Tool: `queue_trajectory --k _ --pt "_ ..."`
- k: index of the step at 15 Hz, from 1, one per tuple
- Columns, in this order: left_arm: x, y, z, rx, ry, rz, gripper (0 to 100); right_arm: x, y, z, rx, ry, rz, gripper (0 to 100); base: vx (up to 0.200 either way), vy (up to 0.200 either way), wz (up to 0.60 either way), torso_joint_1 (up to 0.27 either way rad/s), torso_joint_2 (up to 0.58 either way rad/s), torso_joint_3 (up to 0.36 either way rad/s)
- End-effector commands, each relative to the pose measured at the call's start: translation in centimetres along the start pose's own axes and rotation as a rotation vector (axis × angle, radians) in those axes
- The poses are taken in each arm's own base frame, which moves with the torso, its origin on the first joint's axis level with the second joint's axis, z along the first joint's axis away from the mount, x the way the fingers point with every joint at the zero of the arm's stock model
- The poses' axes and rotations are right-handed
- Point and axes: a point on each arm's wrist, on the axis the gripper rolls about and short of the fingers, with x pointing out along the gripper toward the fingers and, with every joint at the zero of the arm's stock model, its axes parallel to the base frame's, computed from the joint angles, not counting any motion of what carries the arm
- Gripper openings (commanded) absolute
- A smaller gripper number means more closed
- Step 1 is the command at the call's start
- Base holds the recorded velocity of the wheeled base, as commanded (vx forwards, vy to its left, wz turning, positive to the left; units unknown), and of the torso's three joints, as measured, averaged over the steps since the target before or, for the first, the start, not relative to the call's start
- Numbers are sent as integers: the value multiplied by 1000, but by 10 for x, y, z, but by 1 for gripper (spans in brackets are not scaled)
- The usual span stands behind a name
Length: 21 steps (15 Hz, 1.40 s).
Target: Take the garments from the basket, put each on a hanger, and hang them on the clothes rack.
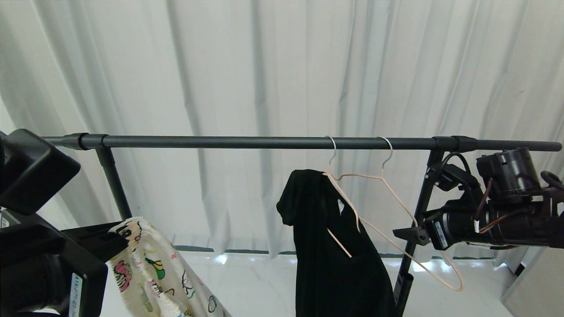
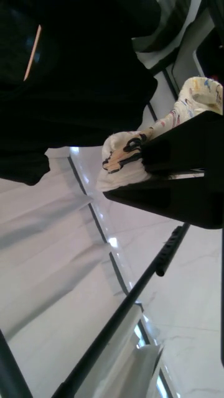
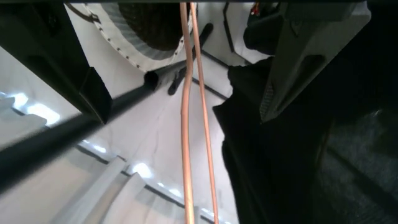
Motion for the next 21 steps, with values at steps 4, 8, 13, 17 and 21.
queue_trajectory --k 4,8,13,17,21 --pt "-1 0 1 -4 -9 0 0 26 -8 -2 15 56 28 100 0 0 0 0 0 0" --pt "-2 1 1 -4 -10 0 0 35 -9 -3 19 67 53 100 0 0 0 0 0 0" --pt "-3 2 1 -9 -17 1 0 45 -14 -3 16 45 46 0 0 0 0 0 0 0" --pt "-7 3 0 -14 -28 1 0 45 -14 -3 19 48 46 0 0 0 0 0 0 0" --pt "-7 4 0 -15 -29 1 0 37 -12 1 15 20 45 0 0 0 0 0 0 0"
